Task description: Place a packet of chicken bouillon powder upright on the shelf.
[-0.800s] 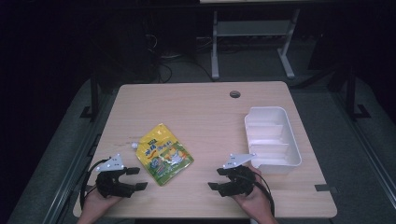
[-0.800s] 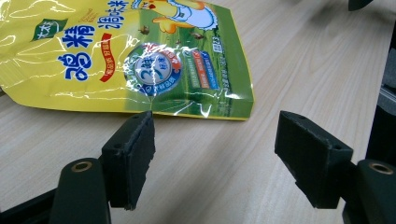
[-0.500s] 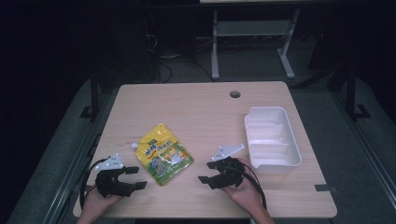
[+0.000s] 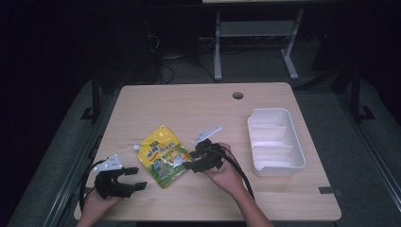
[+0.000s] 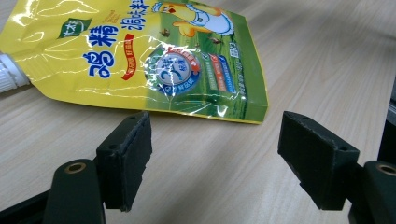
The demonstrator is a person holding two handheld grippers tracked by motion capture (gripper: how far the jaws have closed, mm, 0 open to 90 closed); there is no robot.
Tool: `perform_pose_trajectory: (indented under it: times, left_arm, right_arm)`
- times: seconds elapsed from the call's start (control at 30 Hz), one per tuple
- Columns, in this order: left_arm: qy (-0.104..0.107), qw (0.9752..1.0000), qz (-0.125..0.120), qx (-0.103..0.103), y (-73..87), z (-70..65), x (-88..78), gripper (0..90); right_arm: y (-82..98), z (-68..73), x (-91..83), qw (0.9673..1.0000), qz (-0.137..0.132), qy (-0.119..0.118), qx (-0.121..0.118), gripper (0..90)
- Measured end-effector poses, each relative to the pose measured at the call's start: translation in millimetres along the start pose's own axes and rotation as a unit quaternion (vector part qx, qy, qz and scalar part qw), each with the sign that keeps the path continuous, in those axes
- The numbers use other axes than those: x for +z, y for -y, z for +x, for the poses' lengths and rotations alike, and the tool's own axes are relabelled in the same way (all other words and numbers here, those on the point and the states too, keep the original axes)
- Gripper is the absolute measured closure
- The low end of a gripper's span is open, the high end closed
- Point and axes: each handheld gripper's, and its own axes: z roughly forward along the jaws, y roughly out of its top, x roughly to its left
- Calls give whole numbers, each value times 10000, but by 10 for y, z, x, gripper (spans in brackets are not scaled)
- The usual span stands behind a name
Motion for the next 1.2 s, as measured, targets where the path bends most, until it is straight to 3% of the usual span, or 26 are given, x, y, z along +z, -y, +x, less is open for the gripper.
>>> perform_pose_trajectory:
  times: [0.27,0.47,0.7,0.8,0.93,1.0,1.17,1.2]
  left_arm:
    - [-56,9999,-35,-100,5,33,-11,243]
    - [-99,9996,-81,-246,15,100,-28,236]
    - [-201,9988,-149,-413,10,148,-42,212]
    - [-231,9984,-167,-496,8,172,-41,205]
    - [-266,9977,-205,-583,-2,195,-37,204]
    - [-286,9964,-284,-741,-23,216,-39,204]
    - [-408,9946,-285,-907,-35,260,-31,204]
    - [-448,9933,-280,-1032,-40,283,-17,203]
  right_arm:
    - [-214,39,188,9998,151,-126,-58,564]
    - [-372,100,453,9987,487,-84,-150,603]
    - [-359,83,587,9980,620,133,-63,577]
    - [-321,36,656,9967,721,367,74,531]
    - [-278,-18,692,9957,803,428,152,490]
    - [-272,-35,691,9959,769,430,206,477]
    - [-272,-35,706,9955,812,440,207,454]
    - [-276,-19,714,9951,844,500,145,454]
